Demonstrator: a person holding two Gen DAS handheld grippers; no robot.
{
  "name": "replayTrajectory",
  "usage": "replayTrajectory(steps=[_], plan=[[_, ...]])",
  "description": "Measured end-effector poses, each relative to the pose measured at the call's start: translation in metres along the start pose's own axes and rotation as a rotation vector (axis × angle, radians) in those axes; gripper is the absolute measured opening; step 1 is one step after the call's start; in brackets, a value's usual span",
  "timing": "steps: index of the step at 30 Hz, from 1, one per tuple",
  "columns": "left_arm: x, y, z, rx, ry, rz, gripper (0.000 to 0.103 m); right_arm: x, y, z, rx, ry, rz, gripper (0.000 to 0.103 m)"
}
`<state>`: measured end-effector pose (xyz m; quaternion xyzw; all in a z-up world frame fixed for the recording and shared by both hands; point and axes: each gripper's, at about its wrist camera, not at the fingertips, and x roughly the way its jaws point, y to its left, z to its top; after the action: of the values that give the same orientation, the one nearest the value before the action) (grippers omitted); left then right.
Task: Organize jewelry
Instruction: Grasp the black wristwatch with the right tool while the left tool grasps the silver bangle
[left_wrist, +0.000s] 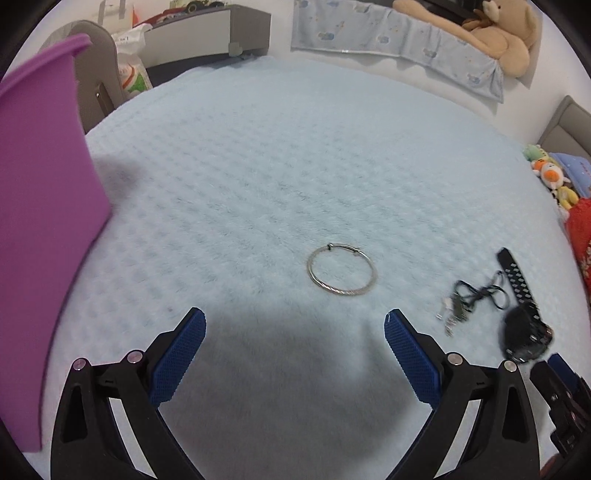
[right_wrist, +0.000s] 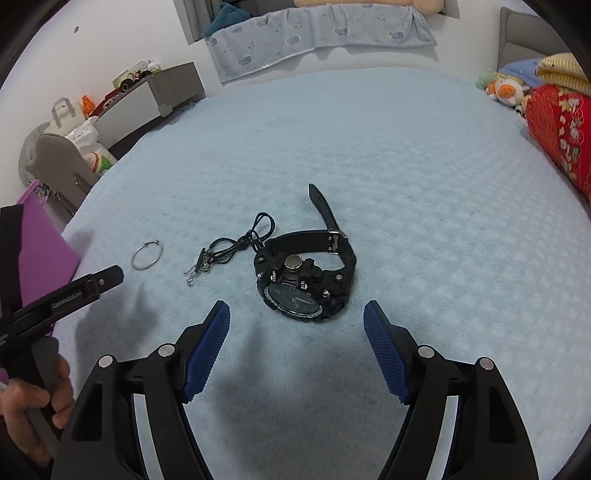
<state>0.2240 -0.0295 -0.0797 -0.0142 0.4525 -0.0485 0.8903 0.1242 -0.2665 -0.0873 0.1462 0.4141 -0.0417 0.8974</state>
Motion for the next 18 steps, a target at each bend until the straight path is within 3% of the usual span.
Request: replayTrajectory(steps=[5,18], plan=[[0.026,0.000,0.004,-0.017,0.041,0.011,0.096,0.018,-0.001,-0.001,0.033,0.030,-0.012,0.072],[0.053,-0.032,0.023,0.082,0.024,0.079,0.096,0.041,0.003,0.009,0.020,0.016,-0.070,0.072]])
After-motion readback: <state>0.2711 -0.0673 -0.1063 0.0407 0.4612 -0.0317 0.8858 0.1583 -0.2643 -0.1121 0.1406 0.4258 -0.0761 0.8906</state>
